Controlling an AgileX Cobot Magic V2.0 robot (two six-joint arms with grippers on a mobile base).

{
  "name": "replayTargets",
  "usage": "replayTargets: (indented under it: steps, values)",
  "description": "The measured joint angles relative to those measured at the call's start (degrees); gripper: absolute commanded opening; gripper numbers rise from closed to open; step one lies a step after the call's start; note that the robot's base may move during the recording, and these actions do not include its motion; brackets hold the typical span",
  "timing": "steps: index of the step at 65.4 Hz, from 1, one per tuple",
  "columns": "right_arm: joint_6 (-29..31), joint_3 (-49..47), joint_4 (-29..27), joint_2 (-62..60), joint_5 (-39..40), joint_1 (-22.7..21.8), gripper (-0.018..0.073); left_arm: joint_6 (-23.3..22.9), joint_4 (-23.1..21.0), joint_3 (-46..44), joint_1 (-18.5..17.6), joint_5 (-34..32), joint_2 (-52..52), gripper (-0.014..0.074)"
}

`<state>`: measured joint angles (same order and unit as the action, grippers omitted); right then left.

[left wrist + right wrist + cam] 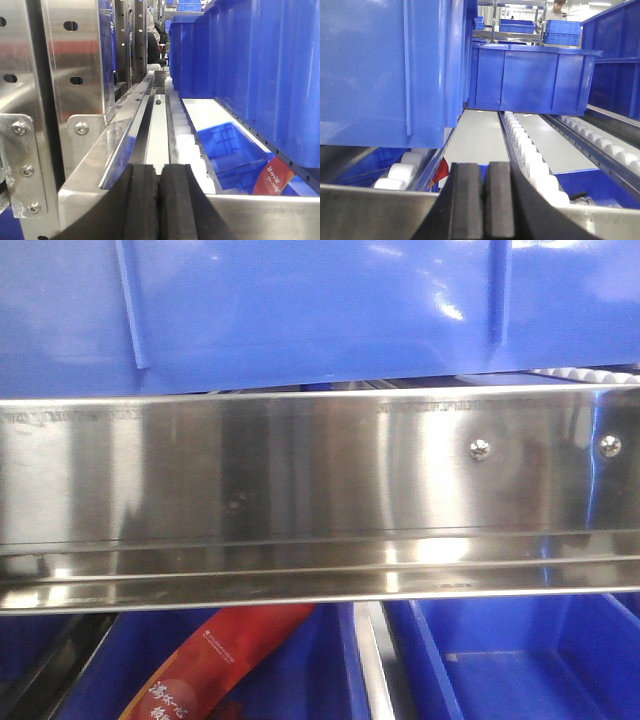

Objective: Move blue bin to conveyor side

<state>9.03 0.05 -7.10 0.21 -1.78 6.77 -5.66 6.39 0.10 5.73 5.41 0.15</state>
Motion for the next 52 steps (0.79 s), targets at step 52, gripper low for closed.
replayTargets:
  steps: [52]
  values:
    - [0.0,0.0,0.0,0.0,0.6,0.0,-0.0078,0.0,0.0,0.0,0.0,-6.7,0.0,-0.0020]
